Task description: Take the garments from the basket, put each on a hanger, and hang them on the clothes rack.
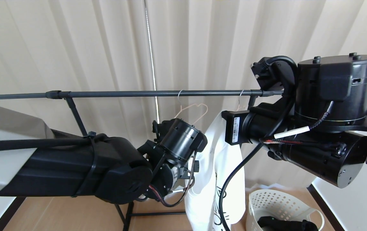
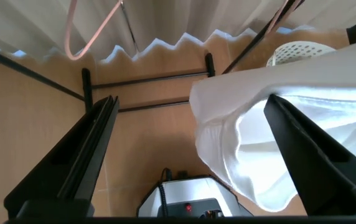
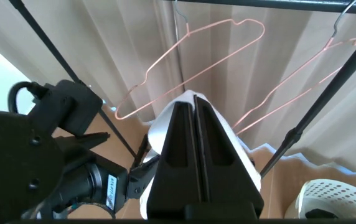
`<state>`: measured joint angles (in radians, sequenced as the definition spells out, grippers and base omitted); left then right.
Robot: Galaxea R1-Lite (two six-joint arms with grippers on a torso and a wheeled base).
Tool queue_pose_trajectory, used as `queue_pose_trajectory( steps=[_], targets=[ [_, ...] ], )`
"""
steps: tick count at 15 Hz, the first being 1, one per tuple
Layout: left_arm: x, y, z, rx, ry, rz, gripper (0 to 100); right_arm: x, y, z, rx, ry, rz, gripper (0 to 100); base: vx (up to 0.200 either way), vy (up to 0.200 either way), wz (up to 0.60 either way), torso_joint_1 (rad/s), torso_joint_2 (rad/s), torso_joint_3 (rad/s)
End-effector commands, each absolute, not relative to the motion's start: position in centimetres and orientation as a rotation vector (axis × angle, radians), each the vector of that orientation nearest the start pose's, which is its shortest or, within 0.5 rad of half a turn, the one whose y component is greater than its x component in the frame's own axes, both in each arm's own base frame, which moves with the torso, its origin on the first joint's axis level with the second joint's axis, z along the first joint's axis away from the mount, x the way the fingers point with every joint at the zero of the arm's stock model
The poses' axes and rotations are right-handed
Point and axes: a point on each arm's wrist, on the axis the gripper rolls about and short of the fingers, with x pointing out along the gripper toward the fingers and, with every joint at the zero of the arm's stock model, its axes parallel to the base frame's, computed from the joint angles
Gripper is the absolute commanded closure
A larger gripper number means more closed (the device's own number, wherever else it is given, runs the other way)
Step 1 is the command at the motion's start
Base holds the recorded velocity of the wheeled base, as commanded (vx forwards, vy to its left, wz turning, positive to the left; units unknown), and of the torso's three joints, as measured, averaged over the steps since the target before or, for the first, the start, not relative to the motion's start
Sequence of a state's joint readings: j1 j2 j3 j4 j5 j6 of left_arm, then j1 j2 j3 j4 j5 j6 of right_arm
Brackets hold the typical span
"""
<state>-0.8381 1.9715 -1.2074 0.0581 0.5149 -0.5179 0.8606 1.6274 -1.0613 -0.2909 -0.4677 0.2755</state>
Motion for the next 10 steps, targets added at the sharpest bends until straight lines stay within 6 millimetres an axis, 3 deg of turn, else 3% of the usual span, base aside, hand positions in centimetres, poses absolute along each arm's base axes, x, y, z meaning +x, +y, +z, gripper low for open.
queue_pose_trajectory(
  steps=[1,7,8,9,10],
  targets=[
    [25.2,-26.3,12.8,0.036,0.711,-0.12,0,20.3,22.1,24.4,0.104,0.264,0.357,100,0.0,0.0,0.0,0.0,0.0,0.0],
    [24.4,-25.3,11.4,0.056,0.757,-0.093,0,21.0,20.6,25.4,0.126,0.236,0.313,100,0.0,0.0,0.0,0.0,0.0,0.0],
    [24.0,-24.9,12.0,0.044,0.749,-0.095,0,21.3,20.2,25.4,0.115,0.232,0.301,100,0.0,0.0,0.0,0.0,0.0,0.0],
    [23.7,-24.6,12.8,0.032,0.733,-0.099,100,21.4,20.1,25.3,0.109,0.233,0.293,100,0.0,0.0,0.0,0.0,0.0,0.0],
    [23.5,-24.5,13.2,0.026,0.724,-0.1,100,21.5,20.1,25.3,0.108,0.233,0.292,100,0.0,0.0,0.0,0.0,0.0,0.0]
  ],
)
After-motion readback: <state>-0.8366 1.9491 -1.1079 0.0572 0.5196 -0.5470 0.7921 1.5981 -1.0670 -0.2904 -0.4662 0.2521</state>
